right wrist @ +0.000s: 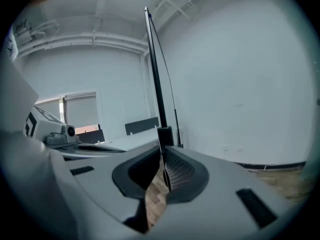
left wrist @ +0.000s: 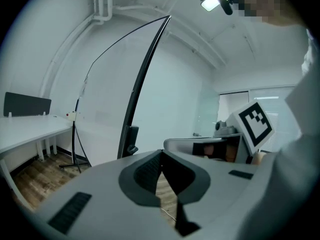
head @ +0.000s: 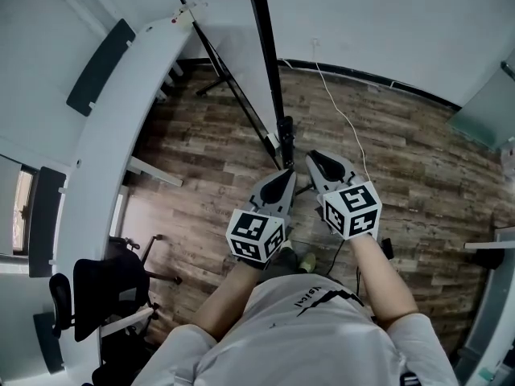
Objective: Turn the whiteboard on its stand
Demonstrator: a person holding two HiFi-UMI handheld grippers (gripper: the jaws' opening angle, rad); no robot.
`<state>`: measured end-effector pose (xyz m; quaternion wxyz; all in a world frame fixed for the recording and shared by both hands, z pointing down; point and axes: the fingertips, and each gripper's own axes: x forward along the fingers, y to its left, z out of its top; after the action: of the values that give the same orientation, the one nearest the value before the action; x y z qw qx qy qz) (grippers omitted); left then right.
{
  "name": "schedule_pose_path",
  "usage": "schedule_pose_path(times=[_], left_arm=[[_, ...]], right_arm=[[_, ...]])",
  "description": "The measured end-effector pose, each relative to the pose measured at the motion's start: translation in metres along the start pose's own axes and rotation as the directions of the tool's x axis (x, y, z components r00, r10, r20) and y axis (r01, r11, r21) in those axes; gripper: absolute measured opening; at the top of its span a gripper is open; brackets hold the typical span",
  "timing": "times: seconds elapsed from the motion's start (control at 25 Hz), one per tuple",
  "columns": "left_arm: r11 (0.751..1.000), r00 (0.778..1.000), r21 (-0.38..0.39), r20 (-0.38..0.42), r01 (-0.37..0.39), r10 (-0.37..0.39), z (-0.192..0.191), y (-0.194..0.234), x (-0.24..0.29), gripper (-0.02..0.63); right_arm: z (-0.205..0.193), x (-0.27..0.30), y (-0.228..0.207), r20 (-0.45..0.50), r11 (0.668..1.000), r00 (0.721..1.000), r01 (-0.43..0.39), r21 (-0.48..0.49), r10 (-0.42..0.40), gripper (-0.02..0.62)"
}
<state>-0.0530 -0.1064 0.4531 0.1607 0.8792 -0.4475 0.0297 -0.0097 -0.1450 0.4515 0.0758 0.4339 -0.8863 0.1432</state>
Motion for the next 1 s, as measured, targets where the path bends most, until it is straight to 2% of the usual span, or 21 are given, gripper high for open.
schedule_pose_path(times=[0.16,0.44,0.76,1.0], left_arm=[[1.000,0.999,0.020,0.031,0.006,-0.007,0.030,-0.011,-0.007,0.012],[0.998,0.998,0.058,0.061,0.007,-0.011,0.066,-0.031,-0.018,0.012],[0.997,0.994,0.079,0.108,-0.006,-0.002,0.086,-0.046,-0.029,0.012],[0.997,0.993,0.079,0.118,-0.022,0.013,0.086,-0.048,-0.033,0.012]], right_arm=[[0.031,-0.020,0.010,0.086,1.000,0.996,-0.019,0.009,0.019,0.030],[0.057,-0.044,0.016,0.153,0.998,0.987,-0.056,0.016,0.053,0.015],[0.068,-0.060,0.026,0.165,0.996,0.983,-0.081,-0.034,0.086,0.014],[0.065,-0.065,0.027,0.163,0.995,0.982,-0.084,-0.051,0.092,0.014]])
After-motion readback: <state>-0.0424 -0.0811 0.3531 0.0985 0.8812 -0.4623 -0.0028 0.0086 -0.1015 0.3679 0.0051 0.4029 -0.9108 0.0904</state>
